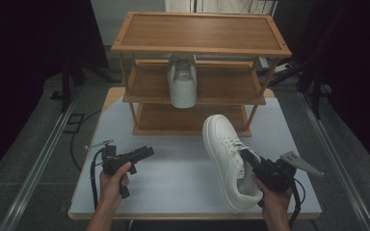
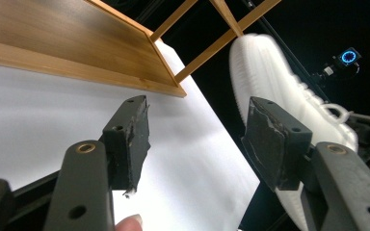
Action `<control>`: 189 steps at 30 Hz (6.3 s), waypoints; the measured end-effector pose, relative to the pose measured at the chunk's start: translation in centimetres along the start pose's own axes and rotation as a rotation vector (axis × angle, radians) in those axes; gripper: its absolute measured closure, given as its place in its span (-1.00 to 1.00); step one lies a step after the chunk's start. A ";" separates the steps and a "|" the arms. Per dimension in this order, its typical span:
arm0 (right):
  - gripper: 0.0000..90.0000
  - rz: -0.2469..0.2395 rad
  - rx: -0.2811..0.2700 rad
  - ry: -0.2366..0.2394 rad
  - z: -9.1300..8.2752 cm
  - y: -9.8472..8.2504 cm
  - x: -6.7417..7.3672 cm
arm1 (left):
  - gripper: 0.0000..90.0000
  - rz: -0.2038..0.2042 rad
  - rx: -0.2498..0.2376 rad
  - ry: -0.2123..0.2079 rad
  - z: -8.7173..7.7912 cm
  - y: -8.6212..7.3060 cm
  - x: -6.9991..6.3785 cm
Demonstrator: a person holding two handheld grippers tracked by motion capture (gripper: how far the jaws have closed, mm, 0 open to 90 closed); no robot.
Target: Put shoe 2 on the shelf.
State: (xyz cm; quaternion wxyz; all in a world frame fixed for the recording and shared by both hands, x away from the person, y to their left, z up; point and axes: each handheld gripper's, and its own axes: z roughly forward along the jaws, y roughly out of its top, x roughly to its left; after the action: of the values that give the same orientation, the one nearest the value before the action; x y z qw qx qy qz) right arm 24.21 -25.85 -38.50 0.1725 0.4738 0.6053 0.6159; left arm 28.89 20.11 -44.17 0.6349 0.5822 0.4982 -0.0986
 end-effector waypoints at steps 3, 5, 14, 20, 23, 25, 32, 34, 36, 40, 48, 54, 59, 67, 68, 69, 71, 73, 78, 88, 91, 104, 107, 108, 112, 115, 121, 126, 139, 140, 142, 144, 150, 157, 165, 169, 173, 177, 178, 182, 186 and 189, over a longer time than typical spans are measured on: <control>0.86 -0.017 -0.016 0.010 -0.3 1.2 0.5 | -0.09 0.002 -0.003 -0.010 0.0 0.0 0.0; 0.86 -0.029 -0.029 0.011 -0.3 2.0 0.7 | -0.09 0.011 -0.005 -0.015 0.0 -0.1 -0.1; 0.86 -0.028 -0.075 0.002 1.0 5.2 0.7 | -0.08 0.035 -0.006 0.000 -0.3 -0.1 0.0; 0.86 -0.027 -0.094 -0.013 2.4 7.3 0.7 | -0.06 0.055 -0.010 0.002 -0.2 -0.2 0.0; 0.86 -0.022 -0.094 -0.016 3.3 8.2 0.6 | -0.06 0.051 -0.015 0.009 -0.1 -0.4 0.0; 0.86 -0.020 -0.095 -0.024 3.8 8.6 0.7 | -0.06 0.048 -0.008 0.008 0.0 -0.5 0.2; 0.86 -0.008 -0.099 -0.034 5.8 9.8 0.7 | -0.06 0.025 -0.011 0.003 -0.1 -0.6 0.2; 0.86 -0.006 -0.101 -0.040 6.3 10.1 0.7 | -0.06 0.030 -0.015 0.004 -0.3 -0.5 0.3; 0.86 -0.007 -0.105 -0.052 6.9 10.6 0.8 | -0.06 0.020 -0.017 0.008 -0.4 -0.5 0.4; 0.85 -0.004 -0.117 -0.071 7.9 11.3 0.7 | -0.06 0.007 -0.016 0.002 -0.4 -0.6 0.7; 0.85 0.001 -0.129 -0.113 9.4 12.6 0.5 | -0.06 0.006 -0.012 -0.005 -0.3 -0.6 0.7; 0.85 0.017 -0.124 -0.130 10.2 12.9 0.1 | -0.06 0.006 -0.019 -0.010 -0.4 -0.6 0.6; 0.85 0.016 -0.113 -0.145 11.2 13.2 -0.2 | -0.06 0.008 -0.017 -0.008 -0.4 -0.6 0.7; 0.85 0.029 -0.116 -0.166 12.5 13.5 -0.5 | -0.05 0.001 -0.025 -0.016 -0.6 -0.5 0.7; 0.85 0.030 -0.118 -0.169 12.7 13.5 -0.5 | -0.06 0.003 -0.029 -0.014 -0.7 -0.4 0.7; 0.85 0.032 -0.116 -0.171 12.9 13.5 -0.5 | -0.05 0.002 -0.033 -0.014 -0.8 -0.4 0.7; 0.85 0.042 -0.112 -0.175 13.3 13.6 -0.4 | -0.05 -0.001 -0.038 -0.016 -0.9 -0.3 0.7; 0.85 0.049 -0.114 -0.176 13.6 13.7 -0.4 | -0.05 0.000 -0.039 -0.016 -1.0 -0.3 0.7; 0.85 0.055 -0.116 -0.174 14.3 13.9 -0.3 | -0.04 0.000 -0.059 -0.022 -1.3 -0.2 0.5; 0.85 0.093 -0.118 -0.189 15.9 14.5 -0.7 | -0.04 0.034 -0.075 -0.011 -2.1 0.2 0.1; 0.85 0.105 -0.118 -0.197 16.4 14.5 -0.9 | -0.04 0.035 -0.075 -0.026 -2.2 0.2 -0.2; 0.85 0.129 -0.126 -0.226 17.7 15.0 -1.5 | -0.04 0.028 -0.078 -0.048 -2.5 0.4 -0.1; 0.85 0.131 -0.124 -0.231 17.8 15.0 -1.7 | -0.04 0.019 -0.075 -0.050 -2.4 0.3 -0.1; 0.85 0.135 -0.125 -0.231 17.9 14.9 -1.8 | -0.04 0.019 -0.074 -0.050 -2.4 0.3 -0.1; 0.84 0.131 -0.128 -0.238 18.0 14.8 -2.0 | -0.03 0.022 -0.076 -0.056 -2.5 0.4 -0.1; 0.84 0.138 -0.130 -0.237 18.2 14.8 -2.0 | -0.04 0.018 -0.079 -0.059 -2.6 0.4 -0.1; 0.84 0.144 -0.136 -0.244 18.7 14.8 -2.2 | -0.03 0.016 -0.077 -0.059 -2.7 0.4 0.1; 0.83 0.142 -0.129 -0.251 19.3 14.8 -2.1 | -0.03 0.015 -0.079 -0.060 -2.7 0.4 0.1; 0.82 0.153 -0.142 -0.248 20.5 15.2 -2.4 | -0.03 0.017 -0.083 -0.061 -3.1 0.5 0.2; 0.82 0.153 -0.146 -0.250 20.5 15.2 -2.4 | -0.03 0.018 -0.084 -0.060 -3.0 0.5 0.2; 0.80 0.164 -0.146 -0.255 20.5 15.1 -2.5 | -0.03 0.019 -0.081 -0.059 -3.0 0.4 0.1; 0.72 0.168 -0.153 -0.246 20.6 15.0 -2.4 | -0.03 0.019 -0.080 -0.061 -2.9 0.4 0.1; 0.35 0.136 -0.151 -0.189 21.3 14.6 -1.9 | -0.03 0.020 -0.079 -0.060 -2.9 0.3 0.0; 0.21 0.123 -0.149 -0.165 21.3 14.6 -1.9 | -0.03 0.016 -0.082 -0.062 -3.0 0.4 0.2; 0.23 0.174 -0.170 -0.090 20.6 14.8 -2.3 | -0.02 0.016 -0.080 -0.058 -2.9 0.3 0.2; 0.21 0.181 -0.163 -0.071 20.2 14.1 -2.7 | -0.03 0.019 -0.074 -0.060 -2.7 0.2 0.1; 0.20 0.173 -0.159 -0.057 19.6 13.8 -2.5 | -0.03 0.016 -0.071 -0.057 -2.6 0.2 0.1; 0.20 0.156 -0.153 -0.041 18.7 13.9 -2.1 | -0.03 0.015 -0.070 -0.055 -2.5 0.1 0.2; 0.20 0.144 -0.152 -0.036 18.6 13.9 -2.0 | -0.03 0.016 -0.069 -0.054 -2.5 0.1 0.2; 0.19 0.120 -0.142 -0.021 17.7 13.8 -1.4 | -0.03 0.023 -0.070 -0.052 -2.6 0.1 0.1; 0.18 0.092 -0.132 -0.022 16.9 13.4 -0.9 | -0.03 0.021 -0.072 -0.050 -2.6 0.1 0.2; 0.16 0.055 -0.118 -0.038 16.1 13.1 -0.6 | -0.03 0.024 -0.069 -0.050 -2.6 0.1 0.2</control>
State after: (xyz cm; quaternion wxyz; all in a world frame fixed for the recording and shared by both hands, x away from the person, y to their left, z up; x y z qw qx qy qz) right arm 42.04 -19.69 -29.75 0.1947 0.4907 0.5514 0.6460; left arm 27.73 22.40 -43.76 0.6682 0.5631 0.4782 -0.0883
